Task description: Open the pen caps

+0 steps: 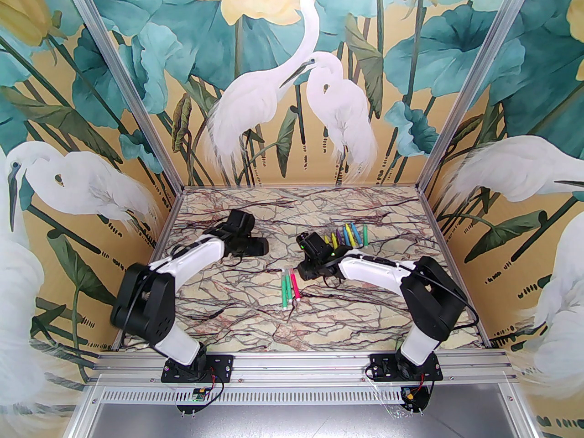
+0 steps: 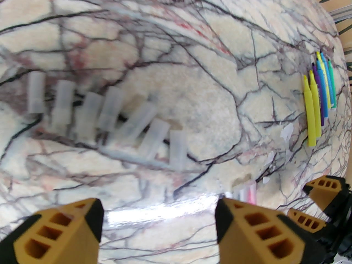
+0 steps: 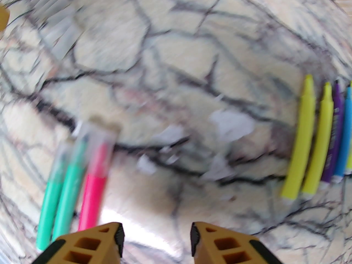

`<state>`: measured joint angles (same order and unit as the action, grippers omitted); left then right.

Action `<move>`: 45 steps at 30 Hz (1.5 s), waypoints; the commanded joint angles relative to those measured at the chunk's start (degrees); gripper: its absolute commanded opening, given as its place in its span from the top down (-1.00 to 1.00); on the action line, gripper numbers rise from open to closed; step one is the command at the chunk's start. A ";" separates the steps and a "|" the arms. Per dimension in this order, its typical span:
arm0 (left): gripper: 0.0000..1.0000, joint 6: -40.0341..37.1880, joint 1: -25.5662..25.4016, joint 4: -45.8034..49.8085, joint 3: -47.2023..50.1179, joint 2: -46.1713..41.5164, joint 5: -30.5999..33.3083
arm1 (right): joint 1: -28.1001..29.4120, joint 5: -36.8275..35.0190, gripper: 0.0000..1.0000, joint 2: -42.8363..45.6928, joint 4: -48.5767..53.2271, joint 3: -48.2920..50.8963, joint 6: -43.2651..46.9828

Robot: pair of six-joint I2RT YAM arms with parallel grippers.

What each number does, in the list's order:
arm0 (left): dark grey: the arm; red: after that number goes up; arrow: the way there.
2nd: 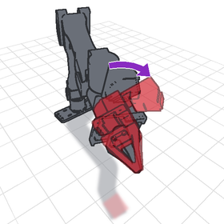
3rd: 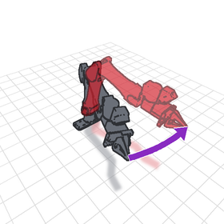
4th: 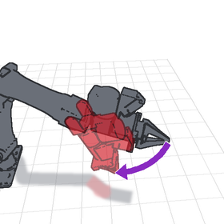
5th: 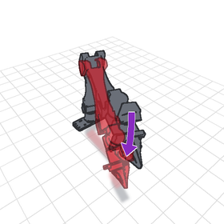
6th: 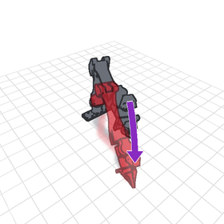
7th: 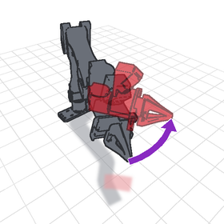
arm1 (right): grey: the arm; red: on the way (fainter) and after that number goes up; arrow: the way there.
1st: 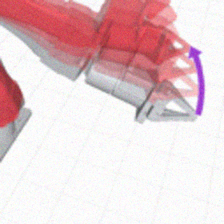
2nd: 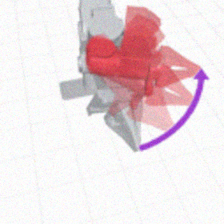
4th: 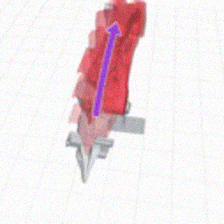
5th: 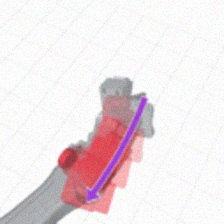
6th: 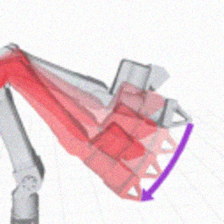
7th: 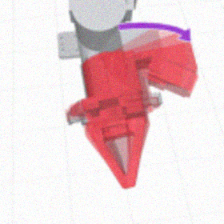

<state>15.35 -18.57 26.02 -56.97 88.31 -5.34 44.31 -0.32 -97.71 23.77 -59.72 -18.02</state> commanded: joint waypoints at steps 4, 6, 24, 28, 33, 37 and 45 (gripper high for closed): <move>-0.60 0.78 1.41 -11.69 8.75 -7.41 -2.08 | 0.60 6.73 0.05 0.97 -0.14 0.76 -1.51; -0.65 1.08 1.56 -14.05 10.86 -8.81 -2.67 | 0.93 7.73 0.05 0.07 0.18 0.34 -1.49; -0.68 1.44 2.86 -18.11 14.34 -9.53 -2.76 | 5.38 5.03 0.04 -8.26 5.94 -6.67 -2.54; -0.69 1.42 2.92 -18.29 14.61 -9.57 -2.58 | 6.34 3.21 0.08 -9.94 7.70 -8.14 -2.89; -0.70 1.13 3.01 -18.37 14.96 -9.66 -2.35 | 7.05 -0.84 0.14 -12.50 10.29 -9.94 -3.85; -0.70 0.97 3.10 -18.37 15.40 -9.77 -2.07 | 7.19 -2.96 0.21 -13.58 11.95 -10.68 -4.46; -0.71 1.09 3.10 -19.41 15.66 -9.56 -3.04 | 7.19 -6.52 0.38 -14.85 14.31 -12.45 -4.96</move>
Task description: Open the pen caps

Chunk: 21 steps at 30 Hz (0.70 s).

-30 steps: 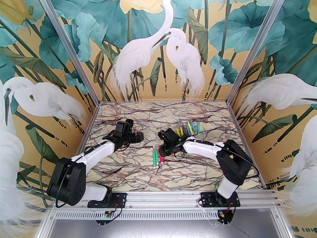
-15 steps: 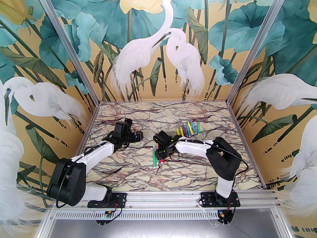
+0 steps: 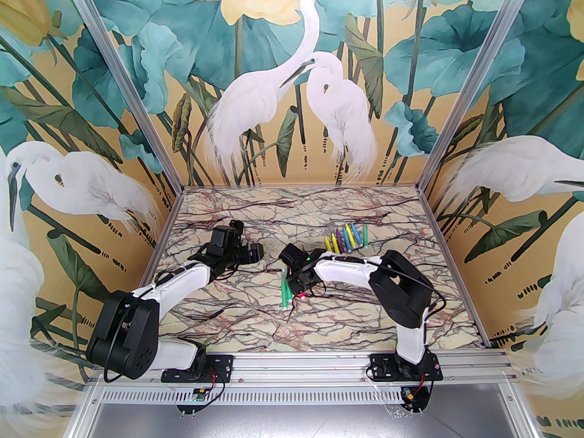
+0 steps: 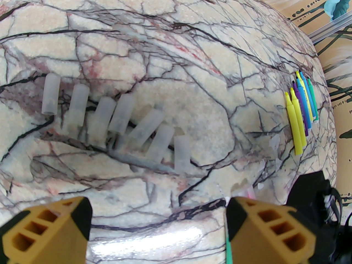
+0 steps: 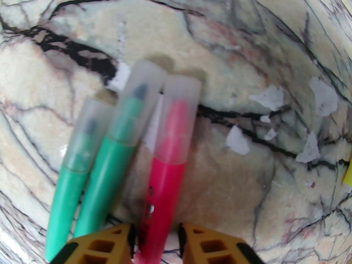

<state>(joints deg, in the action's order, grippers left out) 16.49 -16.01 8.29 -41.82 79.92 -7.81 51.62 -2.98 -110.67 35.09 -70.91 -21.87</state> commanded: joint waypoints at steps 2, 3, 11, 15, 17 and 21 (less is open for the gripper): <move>-0.71 0.02 0.54 -1.86 0.51 -1.15 -0.75 | -0.11 -4.05 0.44 -2.55 3.22 -1.68 -0.93; -0.71 -0.04 0.54 -1.96 0.59 -1.05 -0.79 | -0.07 -3.83 0.46 -2.80 3.19 -1.84 -0.90; -0.71 0.04 0.56 -2.97 0.60 -0.21 -3.59 | -1.30 -0.86 0.63 0.96 -0.68 0.63 -0.90; -0.70 0.48 0.54 -4.73 0.79 -0.18 -7.04 | -4.06 3.33 0.70 5.52 -5.73 4.63 -0.86; -0.70 0.72 0.54 -5.90 0.78 0.24 -10.21 | -5.51 5.63 0.72 8.69 -8.61 7.02 -0.72; -0.67 2.10 0.46 -8.84 0.38 1.92 -18.19 | -8.33 10.22 0.73 14.47 -14.37 11.66 0.10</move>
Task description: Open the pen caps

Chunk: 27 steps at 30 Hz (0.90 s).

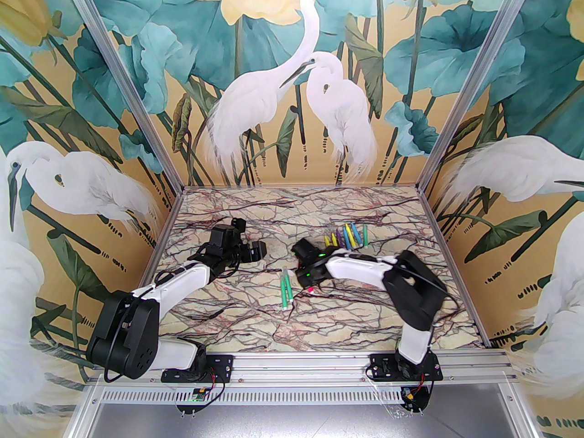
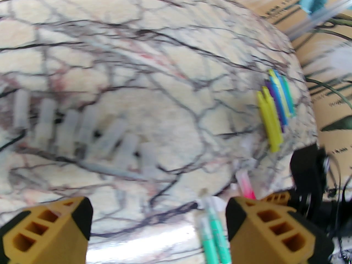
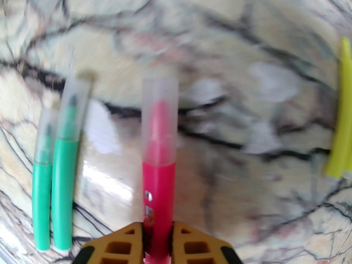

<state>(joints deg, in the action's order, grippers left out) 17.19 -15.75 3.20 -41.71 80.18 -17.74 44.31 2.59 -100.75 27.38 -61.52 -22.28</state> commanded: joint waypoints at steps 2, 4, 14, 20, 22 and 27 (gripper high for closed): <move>-0.64 3.36 0.02 -6.74 0.15 2.86 -13.43 | -2.54 7.41 0.73 7.32 -9.58 4.50 1.00; -0.62 5.08 -0.65 -9.69 0.19 3.79 -17.18 | -3.66 8.78 0.73 9.23 -11.28 5.85 1.18; -0.58 9.36 -7.62 -18.13 -3.92 10.66 -23.92 | -4.78 10.94 0.73 12.34 -12.77 7.18 2.63; -0.54 11.23 -9.90 -19.76 -6.78 14.60 -23.55 | -4.84 11.74 0.73 12.42 -13.14 7.29 2.77; -0.51 11.62 -10.17 -19.81 -7.51 15.50 -23.50 | -4.79 12.08 0.73 12.65 -13.22 7.34 2.86; -0.42 12.83 -10.63 -20.18 -8.88 17.13 -23.75 | -4.77 12.79 0.73 12.78 -13.46 7.42 3.21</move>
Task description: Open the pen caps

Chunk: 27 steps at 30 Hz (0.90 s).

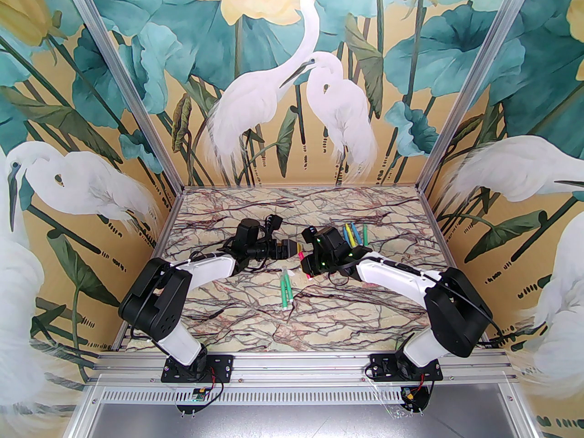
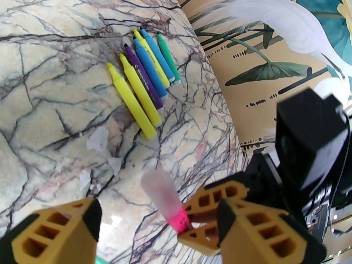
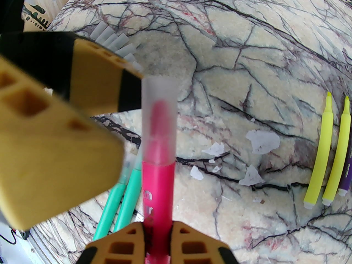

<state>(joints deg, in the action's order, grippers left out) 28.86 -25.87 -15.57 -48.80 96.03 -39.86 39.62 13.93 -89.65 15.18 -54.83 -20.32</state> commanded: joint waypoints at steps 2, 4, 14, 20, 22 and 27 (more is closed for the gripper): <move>-0.35 1.55 -0.64 -1.26 -2.50 2.03 -1.64 | -0.08 1.70 0.73 1.58 -1.53 0.74 1.28; -0.27 1.81 -0.74 -1.05 -3.28 2.69 -2.23 | -0.11 1.88 0.73 1.58 -1.77 0.85 1.33; 0.21 3.02 -1.03 -0.11 -5.48 4.36 -4.35 | -0.08 1.29 0.73 1.67 -2.39 1.03 1.71; 0.50 3.59 -1.03 -0.16 -5.77 4.54 -5.40 | -0.11 0.33 0.72 1.54 -3.14 0.90 1.42; 0.58 3.64 -1.03 -0.15 -5.72 4.36 -5.31 | -0.10 0.26 0.71 1.41 -3.29 0.82 1.43; 0.77 3.73 -1.03 0.19 -6.09 4.08 -5.37 | -0.07 -0.31 0.42 1.36 -3.75 0.99 1.42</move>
<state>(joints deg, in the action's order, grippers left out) 33.01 -26.52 -15.70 -53.74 99.98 -43.86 39.62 14.61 -89.65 13.32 -54.35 -19.40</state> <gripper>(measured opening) 0.164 0.265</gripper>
